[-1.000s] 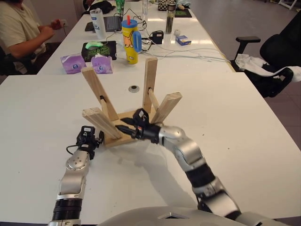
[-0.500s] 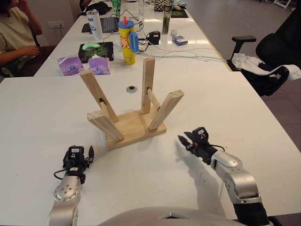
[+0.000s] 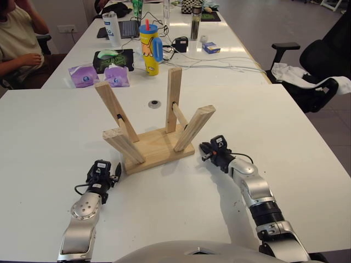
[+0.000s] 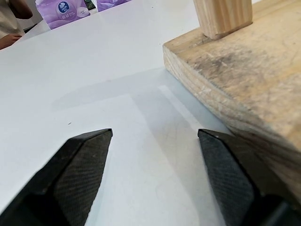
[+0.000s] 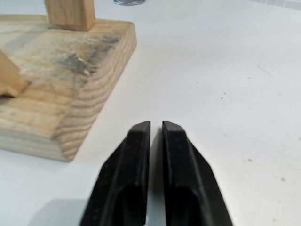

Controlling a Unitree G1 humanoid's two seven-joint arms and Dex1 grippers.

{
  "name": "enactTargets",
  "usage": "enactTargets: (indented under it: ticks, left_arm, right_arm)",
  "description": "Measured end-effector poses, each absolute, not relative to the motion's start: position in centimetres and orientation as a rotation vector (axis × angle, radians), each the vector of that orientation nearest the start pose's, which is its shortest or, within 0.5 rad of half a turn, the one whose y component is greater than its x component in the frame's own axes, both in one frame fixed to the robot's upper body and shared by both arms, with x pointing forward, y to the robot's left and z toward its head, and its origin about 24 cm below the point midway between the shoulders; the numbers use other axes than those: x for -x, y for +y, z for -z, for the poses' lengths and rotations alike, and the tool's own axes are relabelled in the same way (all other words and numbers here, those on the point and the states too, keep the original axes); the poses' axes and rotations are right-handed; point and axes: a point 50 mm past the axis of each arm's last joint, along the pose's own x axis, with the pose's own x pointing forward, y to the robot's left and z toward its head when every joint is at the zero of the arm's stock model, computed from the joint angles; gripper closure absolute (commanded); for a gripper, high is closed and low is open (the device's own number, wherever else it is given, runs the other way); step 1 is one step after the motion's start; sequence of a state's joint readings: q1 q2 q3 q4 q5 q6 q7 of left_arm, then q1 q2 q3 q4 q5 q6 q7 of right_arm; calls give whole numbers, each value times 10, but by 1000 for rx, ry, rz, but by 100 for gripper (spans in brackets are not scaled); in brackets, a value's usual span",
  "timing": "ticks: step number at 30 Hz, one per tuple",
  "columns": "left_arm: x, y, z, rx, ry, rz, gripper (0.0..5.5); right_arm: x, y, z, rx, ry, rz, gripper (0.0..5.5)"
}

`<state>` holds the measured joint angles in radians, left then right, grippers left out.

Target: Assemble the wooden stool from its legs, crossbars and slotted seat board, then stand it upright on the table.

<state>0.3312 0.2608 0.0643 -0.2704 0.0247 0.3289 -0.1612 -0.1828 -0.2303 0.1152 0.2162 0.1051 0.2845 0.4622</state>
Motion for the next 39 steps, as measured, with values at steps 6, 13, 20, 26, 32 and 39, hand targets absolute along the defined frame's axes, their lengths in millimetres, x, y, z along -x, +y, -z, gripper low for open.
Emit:
enactTargets:
  ticks: [6,13,20,26,32,39]
  left_arm:
    - [-173,215,-14,-254,418,51,209]
    - [-174,217,-17,-275,435,102,209]
    - [-176,203,-23,-75,441,166,209]
    - [-189,197,-52,-74,335,202,209]
    - [-189,196,-62,-56,307,256,209]
    - [-203,191,-84,19,213,260,209]
  right_arm:
    - [-266,-126,-10,57,369,-625,548]
    - [-261,-118,-10,40,377,-630,548]
    - [-257,-133,-18,44,404,-592,548]
    - [-267,-143,-51,7,326,-554,548]
    - [-275,-148,-76,-51,274,-536,548]
    - [-286,-154,-104,-109,178,-498,548]
